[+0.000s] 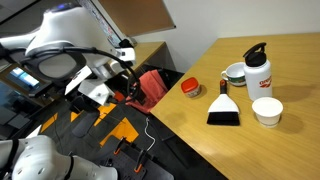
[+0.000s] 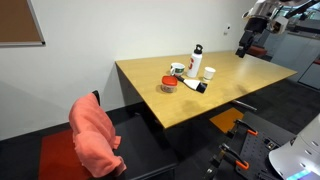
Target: Move the small plastic container slightly up the table
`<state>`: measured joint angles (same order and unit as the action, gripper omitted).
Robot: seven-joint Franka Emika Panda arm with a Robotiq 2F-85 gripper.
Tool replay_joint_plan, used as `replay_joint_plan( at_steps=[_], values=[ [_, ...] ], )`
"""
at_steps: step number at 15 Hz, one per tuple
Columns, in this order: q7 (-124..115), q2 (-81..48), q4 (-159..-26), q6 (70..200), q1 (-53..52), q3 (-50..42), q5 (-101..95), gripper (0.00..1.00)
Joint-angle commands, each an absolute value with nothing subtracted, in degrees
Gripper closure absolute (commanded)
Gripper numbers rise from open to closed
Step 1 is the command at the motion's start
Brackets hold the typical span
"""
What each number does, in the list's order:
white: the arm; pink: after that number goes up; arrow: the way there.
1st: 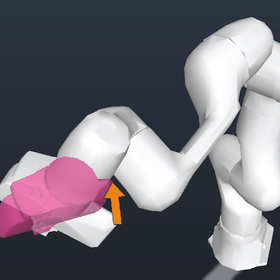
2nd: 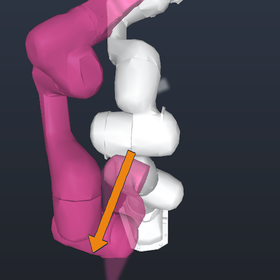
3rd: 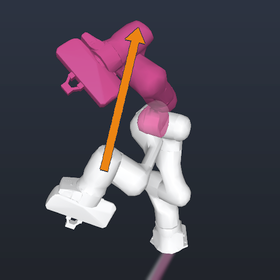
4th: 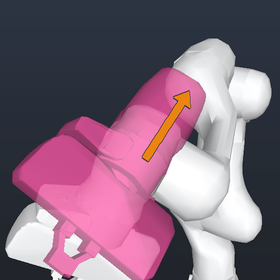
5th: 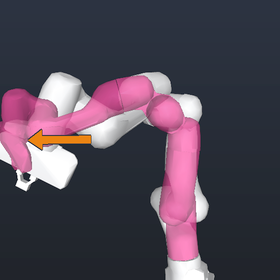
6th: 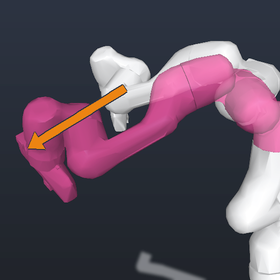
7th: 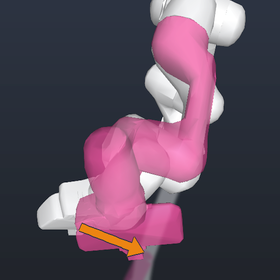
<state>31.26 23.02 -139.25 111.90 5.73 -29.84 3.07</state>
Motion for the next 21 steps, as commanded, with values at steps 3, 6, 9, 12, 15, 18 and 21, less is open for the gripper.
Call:
replay_joint_plan(
  at_steps=[3,6,9,12,15,18,21],
  values=[
    [32.26,20.92,-139.16,111.93,9.13,-26.84,4.29,0.00],
    [32.52,18.93,-138.19,112.31,8.37,-27.39,7.31,0.00],
    [33.54,14.48,-138.70,117.43,8.27,-28.33,14.02,0.00],
    [34.78,7.86,-138.07,125.19,8.67,-28.27,22.78,0.00],
    [37.09,-0.03,-135.05,128.21,9.94,-27.14,31.28,0.00],
    [40.07,-7.97,-130.79,127.49,13.28,-24.66,38.65,0.00],
    [39.78,-14.15,-126.10,124.37,17.47,-21.39,40.20,0.00]
  ],
)
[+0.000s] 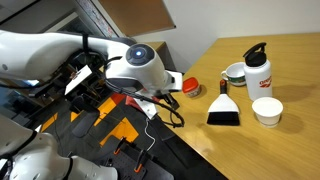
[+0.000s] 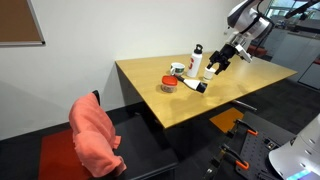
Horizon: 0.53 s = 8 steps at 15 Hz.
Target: Move the small plastic container slightly up the table
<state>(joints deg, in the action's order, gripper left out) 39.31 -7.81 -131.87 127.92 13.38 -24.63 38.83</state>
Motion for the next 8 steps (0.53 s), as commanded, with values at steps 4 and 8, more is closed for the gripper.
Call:
replay_joint_plan(
  at_steps=[4,8],
  values=[
    [38.69,-13.89,-127.48,127.01,19.27,-19.17,38.43,0.00],
    [43.63,-15.67,-126.79,129.49,20.97,-15.97,47.50,0.00]
  ],
)
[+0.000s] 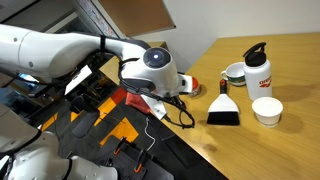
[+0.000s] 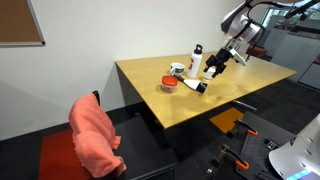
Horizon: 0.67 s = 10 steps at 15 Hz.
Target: Move the small plastic container slightly up the table
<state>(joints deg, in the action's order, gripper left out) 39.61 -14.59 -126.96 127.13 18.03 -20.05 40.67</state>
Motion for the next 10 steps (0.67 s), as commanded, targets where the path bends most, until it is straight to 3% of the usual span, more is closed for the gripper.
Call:
replay_joint_plan(
  at_steps=[1,10],
  values=[
    [45.76,-16.36,-126.68,129.98,21.43,-14.92,50.56,0.00],
    [69.13,-29.57,-120.27,128.18,24.12,-12.57,77.41,0.00]
  ],
)
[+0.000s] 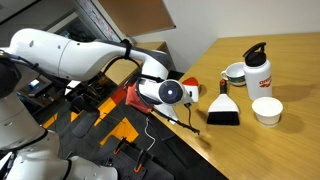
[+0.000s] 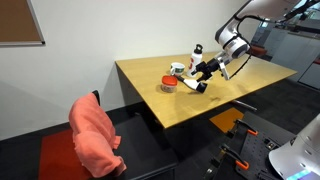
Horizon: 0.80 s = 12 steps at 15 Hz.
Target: Move the small plastic container slightly up the table
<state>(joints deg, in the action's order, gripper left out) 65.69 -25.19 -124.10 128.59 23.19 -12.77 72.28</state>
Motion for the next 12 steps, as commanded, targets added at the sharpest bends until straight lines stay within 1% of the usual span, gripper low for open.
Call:
replay_joint_plan(
  at_steps=[1,6,12],
  values=[
    [67.23,-26.74,-123.17,128.19,22.62,-13.71,74.52,0.00],
    [68.39,-30.05,-120.24,127.98,23.24,-13.49,76.98,0.00],
    [68.20,-36.06,-115.48,123.79,24.26,-12.14,83.72,0.00]
  ],
)
